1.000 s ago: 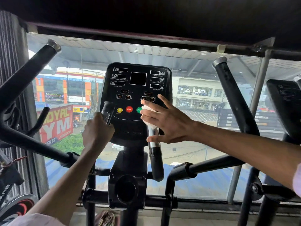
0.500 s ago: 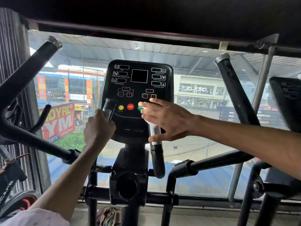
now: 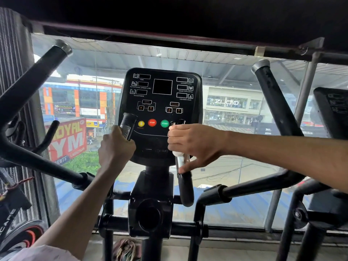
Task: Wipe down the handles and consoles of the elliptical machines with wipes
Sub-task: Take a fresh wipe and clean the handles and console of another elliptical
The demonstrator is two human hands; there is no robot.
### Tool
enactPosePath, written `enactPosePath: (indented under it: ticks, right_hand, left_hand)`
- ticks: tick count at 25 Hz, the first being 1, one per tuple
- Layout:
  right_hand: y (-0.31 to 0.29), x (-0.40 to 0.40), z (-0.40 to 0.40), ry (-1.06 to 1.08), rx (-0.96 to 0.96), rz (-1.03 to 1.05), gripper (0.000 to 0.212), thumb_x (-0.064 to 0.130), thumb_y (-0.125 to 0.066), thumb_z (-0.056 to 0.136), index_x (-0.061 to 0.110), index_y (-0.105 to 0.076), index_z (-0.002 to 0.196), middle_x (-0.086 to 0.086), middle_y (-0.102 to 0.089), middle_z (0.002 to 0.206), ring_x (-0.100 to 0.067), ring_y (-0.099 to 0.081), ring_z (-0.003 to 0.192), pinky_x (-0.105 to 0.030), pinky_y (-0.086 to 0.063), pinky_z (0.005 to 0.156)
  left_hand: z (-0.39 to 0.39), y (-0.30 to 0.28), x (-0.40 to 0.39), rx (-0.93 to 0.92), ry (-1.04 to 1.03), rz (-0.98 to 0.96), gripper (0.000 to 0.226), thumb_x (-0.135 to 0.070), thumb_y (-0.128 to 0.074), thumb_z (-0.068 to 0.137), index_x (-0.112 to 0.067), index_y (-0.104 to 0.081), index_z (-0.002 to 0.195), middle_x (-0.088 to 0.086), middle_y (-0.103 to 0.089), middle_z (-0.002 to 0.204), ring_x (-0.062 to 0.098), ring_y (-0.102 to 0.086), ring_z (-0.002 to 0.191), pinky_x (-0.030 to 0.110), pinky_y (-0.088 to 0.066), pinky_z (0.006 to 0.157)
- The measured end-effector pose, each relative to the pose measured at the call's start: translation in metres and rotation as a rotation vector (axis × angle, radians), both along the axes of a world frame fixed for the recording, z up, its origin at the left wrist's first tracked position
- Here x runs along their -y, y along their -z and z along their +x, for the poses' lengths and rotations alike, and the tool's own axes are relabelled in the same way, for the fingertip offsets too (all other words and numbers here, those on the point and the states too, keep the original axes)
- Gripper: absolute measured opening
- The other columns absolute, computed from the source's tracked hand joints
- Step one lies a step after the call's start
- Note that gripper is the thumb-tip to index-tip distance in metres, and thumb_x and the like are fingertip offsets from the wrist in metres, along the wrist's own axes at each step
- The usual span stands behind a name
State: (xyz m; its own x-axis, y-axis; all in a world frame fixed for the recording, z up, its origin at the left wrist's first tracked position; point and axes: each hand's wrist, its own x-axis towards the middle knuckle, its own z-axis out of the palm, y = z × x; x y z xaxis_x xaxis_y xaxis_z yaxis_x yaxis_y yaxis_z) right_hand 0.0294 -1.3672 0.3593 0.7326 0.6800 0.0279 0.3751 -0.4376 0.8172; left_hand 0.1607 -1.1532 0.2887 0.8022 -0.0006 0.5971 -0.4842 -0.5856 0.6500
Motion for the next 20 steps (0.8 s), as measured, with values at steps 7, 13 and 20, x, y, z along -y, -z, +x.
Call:
enactPosePath:
  ticks: [7, 13, 20]
  right_hand:
    - [-0.006, -0.036, 0.024, 0.211, 0.011, -0.066, 0.105, 0.086, -0.003, 0.085, 0.008, -0.073, 0.080, -0.001, -0.070, 0.079, -0.021, -0.063, 0.097, -0.041, -0.020, 0.123]
    - [0.006, -0.027, 0.005, 0.098, -0.023, -0.113, 0.095, 0.084, -0.015, 0.087, 0.009, -0.072, 0.088, -0.001, -0.069, 0.086, -0.022, -0.061, 0.101, -0.043, -0.013, 0.126]
    - [0.026, -0.053, 0.008, 0.294, 0.017, -0.137, 0.110, 0.093, -0.003, 0.078, 0.012, -0.078, 0.072, 0.000, -0.064, 0.063, -0.019, -0.058, 0.091, -0.046, 0.002, 0.124]
  left_hand:
    - [0.001, 0.000, -0.001, 0.004, 0.011, -0.012, 0.024, -0.012, -0.061, 0.077, -0.009, -0.049, 0.098, 0.002, -0.043, 0.070, 0.028, -0.045, 0.067, 0.035, -0.036, 0.061]
    - [0.004, 0.000, 0.001, 0.009, 0.015, -0.020, 0.023, -0.012, -0.060, 0.077, -0.010, -0.051, 0.098, 0.002, -0.044, 0.070, 0.030, -0.049, 0.068, 0.036, -0.040, 0.061]
    - [0.003, 0.000, 0.000, 0.007, 0.032, -0.026, 0.024, -0.014, -0.061, 0.078, -0.011, -0.050, 0.099, 0.004, -0.048, 0.072, 0.030, -0.050, 0.068, 0.036, -0.040, 0.061]
